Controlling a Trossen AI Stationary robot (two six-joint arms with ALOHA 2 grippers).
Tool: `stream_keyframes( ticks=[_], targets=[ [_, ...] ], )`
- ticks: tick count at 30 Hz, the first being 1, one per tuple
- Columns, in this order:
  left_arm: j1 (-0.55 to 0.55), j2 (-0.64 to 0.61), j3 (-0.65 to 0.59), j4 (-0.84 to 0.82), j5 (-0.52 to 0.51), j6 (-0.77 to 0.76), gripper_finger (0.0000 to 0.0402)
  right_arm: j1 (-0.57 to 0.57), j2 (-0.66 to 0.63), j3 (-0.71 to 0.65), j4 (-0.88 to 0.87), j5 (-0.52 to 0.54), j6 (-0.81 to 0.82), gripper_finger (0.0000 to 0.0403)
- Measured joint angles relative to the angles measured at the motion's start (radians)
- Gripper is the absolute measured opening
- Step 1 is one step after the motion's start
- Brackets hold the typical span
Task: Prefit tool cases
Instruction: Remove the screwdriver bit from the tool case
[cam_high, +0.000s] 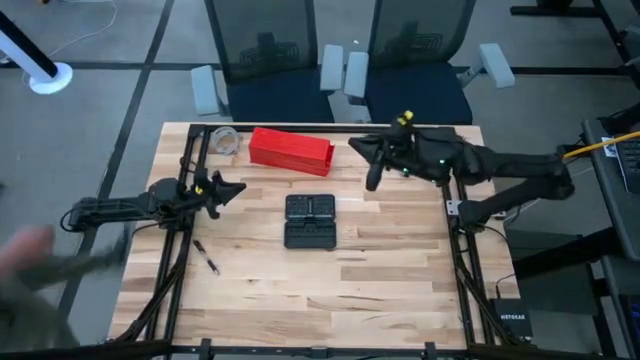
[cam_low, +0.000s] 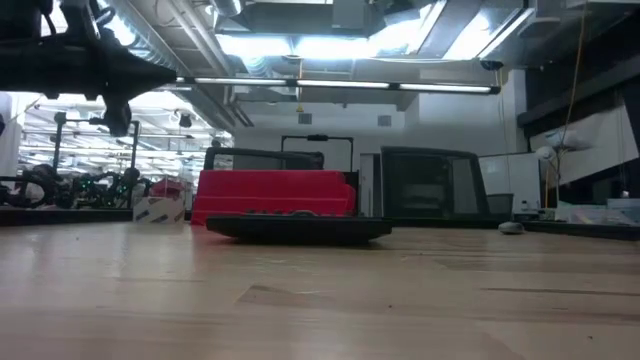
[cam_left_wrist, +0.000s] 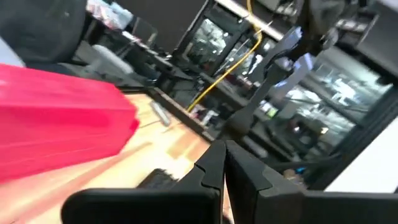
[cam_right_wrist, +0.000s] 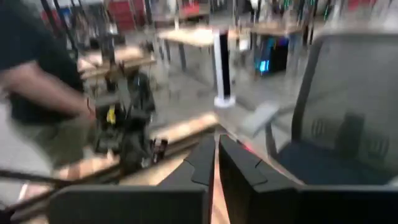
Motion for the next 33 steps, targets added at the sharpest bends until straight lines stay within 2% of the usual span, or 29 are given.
stream_keyframes(
  ticks=[2, 4, 8, 11, 14, 16, 19, 22, 28, 31, 33],
  targets=[
    [0.000, 0.056, 0.013, 0.039, 0.053, 0.006, 0.0004, -0.001, 0.027, 0.036, -0.155, -0.065, 0.032, 0.0024],
    [0.000, 0.152, 0.058, 0.008, 0.089, 0.013, 0.0002, -0.005, 0.054, 0.044, -0.287, -0.146, 0.056, 0.0024],
    [0.000, 0.430, 0.225, -0.065, 0.099, 0.074, 0.0001, -0.045, 0.108, 0.006, -0.462, -0.352, 0.061, 0.0021],
    [0.000, 0.677, 0.412, -0.172, 0.100, 0.247, 0.0001, -0.074, 0.156, -0.091, -0.454, -0.522, -0.006, 0.0006],
    [-0.009, 0.918, 0.600, -0.389, 0.099, 0.451, 0.0000, -0.082, 0.207, -0.210, -0.337, -0.691, -0.062, 0.0003],
    [-0.016, 1.053, 0.680, -0.506, 0.099, 0.549, 0.0000, -0.073, 0.237, -0.289, -0.249, -0.757, -0.071, 0.0002],
    [-0.016, 1.186, 0.709, -0.547, 0.099, 0.561, 0.0000, -0.041, 0.282, -0.390, -0.164, -0.752, -0.070, 0.0002],
    [0.003, 1.253, 0.696, -0.546, 0.050, 0.491, 0.0000, -0.031, 0.303, -0.464, -0.073, -0.657, -0.015, 0.0001],
    [0.081, 1.268, 0.635, -0.495, 0.004, 0.419, 0.0000, -0.105, 0.334, -0.540, 0.193, -0.450, 0.205, 0.0001],
    [0.100, 1.266, 0.575, -0.501, 0.009, 0.342, 0.0000, -0.156, 0.376, -0.540, 0.298, -0.418, 0.243, 0.0001],
    [0.088, 1.260, 0.540, -0.464, 0.048, 0.282, 0.0000, -0.188, 0.405, -0.529, 0.348, -0.420, 0.250, 0.0001]
  ],
)
